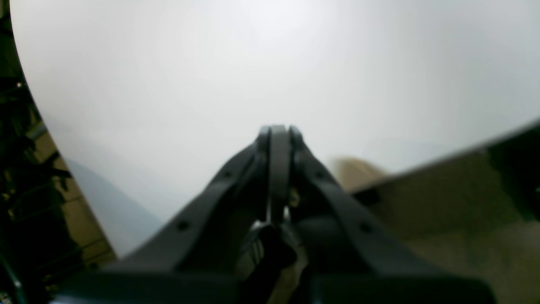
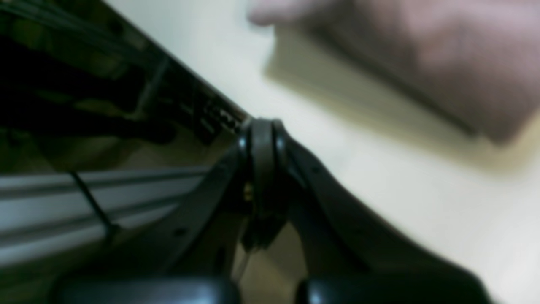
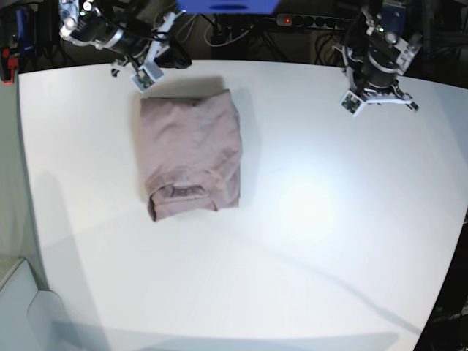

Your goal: Layout the t-shirt on the table in an organized manner, then fold the t-shirt properly

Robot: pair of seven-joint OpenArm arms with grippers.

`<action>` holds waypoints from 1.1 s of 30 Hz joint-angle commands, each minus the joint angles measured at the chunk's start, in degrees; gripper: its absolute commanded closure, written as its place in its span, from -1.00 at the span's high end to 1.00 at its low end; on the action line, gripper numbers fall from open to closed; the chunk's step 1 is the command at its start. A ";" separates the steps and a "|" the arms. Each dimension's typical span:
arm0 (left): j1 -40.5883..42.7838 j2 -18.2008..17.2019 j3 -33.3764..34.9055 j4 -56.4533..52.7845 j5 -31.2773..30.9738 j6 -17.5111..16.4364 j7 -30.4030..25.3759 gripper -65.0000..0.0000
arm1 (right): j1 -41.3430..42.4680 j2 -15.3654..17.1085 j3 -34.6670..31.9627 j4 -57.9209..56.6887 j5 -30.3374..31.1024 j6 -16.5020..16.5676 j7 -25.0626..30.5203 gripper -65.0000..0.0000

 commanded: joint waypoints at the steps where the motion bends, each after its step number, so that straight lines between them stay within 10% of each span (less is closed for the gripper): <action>1: 1.22 0.41 -0.08 1.17 -0.05 0.37 -0.59 -1.00 | -1.48 0.26 0.42 1.08 1.21 0.58 2.05 -1.00; 11: 11.42 9.82 0.18 1.52 -0.14 0.37 -0.85 -1.00 | -12.74 6.67 0.15 -3.23 0.51 0.58 13.21 -1.00; 22: 18.98 13.86 3.26 -6.48 -7.00 1.08 -1.03 -1.00 | -12.56 5.79 -9.43 -28.37 -13.20 0.58 30.97 -1.00; 33: 9.93 12.19 -7.73 -42.52 -15.88 1.17 -21.43 -1.00 | -1.22 1.49 -13.21 -54.66 -13.47 0.58 40.38 -1.00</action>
